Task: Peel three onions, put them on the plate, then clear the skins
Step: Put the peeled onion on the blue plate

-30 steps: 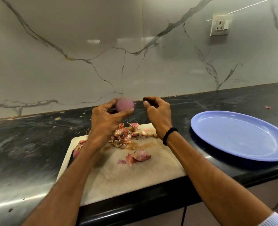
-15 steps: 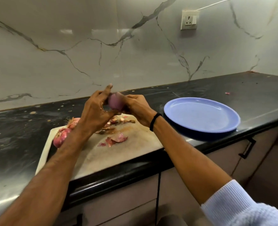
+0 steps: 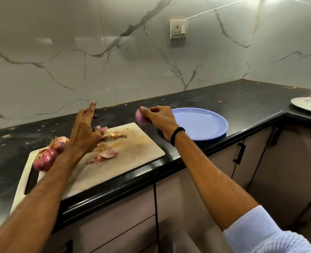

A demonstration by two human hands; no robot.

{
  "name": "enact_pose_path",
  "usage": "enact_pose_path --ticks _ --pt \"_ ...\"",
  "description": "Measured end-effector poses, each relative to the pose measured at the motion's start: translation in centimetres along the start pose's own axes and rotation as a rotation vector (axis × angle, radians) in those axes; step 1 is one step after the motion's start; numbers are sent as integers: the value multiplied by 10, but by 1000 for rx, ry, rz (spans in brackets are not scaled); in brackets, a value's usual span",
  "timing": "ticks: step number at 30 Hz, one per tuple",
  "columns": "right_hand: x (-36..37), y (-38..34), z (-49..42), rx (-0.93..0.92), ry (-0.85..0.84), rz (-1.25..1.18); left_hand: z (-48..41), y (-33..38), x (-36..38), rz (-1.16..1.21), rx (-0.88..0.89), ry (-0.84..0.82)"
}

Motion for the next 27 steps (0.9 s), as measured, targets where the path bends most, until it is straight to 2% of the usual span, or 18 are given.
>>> enact_pose_path --ticks 3,6,10,13,19,24,27 --pt "-50 5 -4 -21 165 288 1 -3 2 -4 -13 -14" --pt "-80 17 -13 14 215 472 1 -5 2 0 -23 -16" --pt "-84 33 -29 -15 266 740 1 -3 3 9 -27 -14" --pt "-76 40 -36 -69 267 788 2 -2 1 17 -38 -7" --pt "-66 54 -39 8 42 831 0 -4 1 5 -39 -8" --pt "-60 59 -37 -10 27 820 1 -5 3 17 -57 -18" --pt "-60 59 -42 -12 35 936 2 -4 2 29 -73 -27"
Point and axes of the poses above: each hand's wrist, its own z-axis away from the middle knuckle, its own x-axis out of the palm, y = z × x, the point moved 8 cm from there along -z, towards the middle knuckle, and after that the axes turned 10 degrees about z, right-handed, at the moved point
